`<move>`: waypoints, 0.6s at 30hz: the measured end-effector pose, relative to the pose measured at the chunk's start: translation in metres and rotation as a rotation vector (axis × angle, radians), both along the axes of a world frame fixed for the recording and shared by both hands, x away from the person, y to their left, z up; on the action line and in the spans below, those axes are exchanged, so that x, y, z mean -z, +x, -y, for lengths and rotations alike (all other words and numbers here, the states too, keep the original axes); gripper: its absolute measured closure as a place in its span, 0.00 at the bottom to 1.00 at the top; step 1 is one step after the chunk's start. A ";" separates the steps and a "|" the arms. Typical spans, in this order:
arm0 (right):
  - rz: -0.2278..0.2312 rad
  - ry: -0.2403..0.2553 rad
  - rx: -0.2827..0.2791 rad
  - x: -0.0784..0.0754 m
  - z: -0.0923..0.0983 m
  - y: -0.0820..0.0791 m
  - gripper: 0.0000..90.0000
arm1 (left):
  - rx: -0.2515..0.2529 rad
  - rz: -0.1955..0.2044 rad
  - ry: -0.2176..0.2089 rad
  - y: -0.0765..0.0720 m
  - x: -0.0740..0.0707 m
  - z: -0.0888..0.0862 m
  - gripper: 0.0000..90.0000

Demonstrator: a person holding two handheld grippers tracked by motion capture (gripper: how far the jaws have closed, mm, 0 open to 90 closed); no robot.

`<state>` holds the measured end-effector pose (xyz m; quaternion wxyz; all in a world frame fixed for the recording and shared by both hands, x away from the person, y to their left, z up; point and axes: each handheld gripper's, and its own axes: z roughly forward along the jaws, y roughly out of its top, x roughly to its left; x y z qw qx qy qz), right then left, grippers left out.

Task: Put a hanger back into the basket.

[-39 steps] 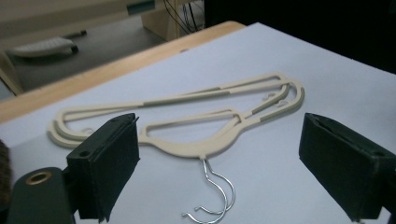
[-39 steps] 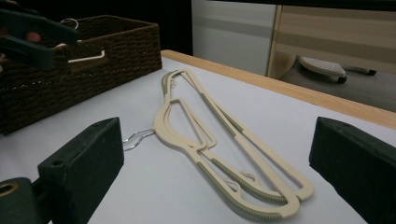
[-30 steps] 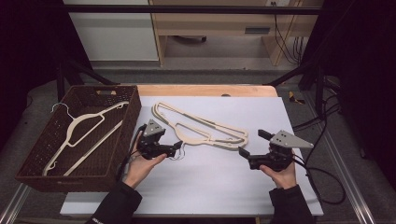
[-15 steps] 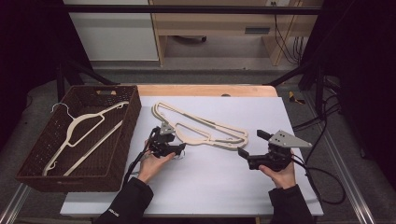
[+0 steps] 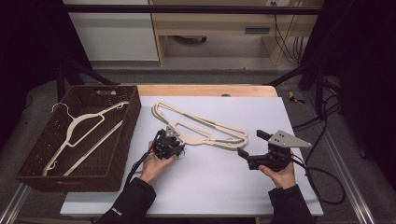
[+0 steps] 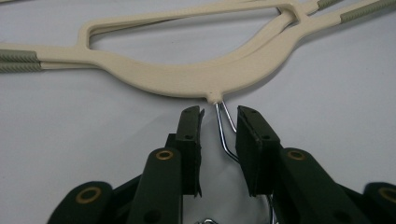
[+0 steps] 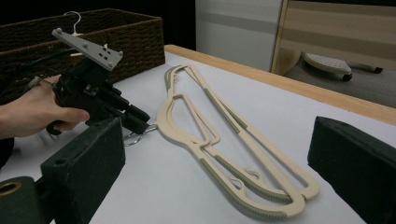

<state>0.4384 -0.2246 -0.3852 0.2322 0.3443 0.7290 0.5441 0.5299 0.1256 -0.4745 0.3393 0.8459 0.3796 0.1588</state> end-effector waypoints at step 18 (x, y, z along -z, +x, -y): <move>-0.014 -0.010 -0.009 0.003 -0.003 0.003 0.05 | -0.080 -0.006 0.002 -0.003 0.000 0.009 0.98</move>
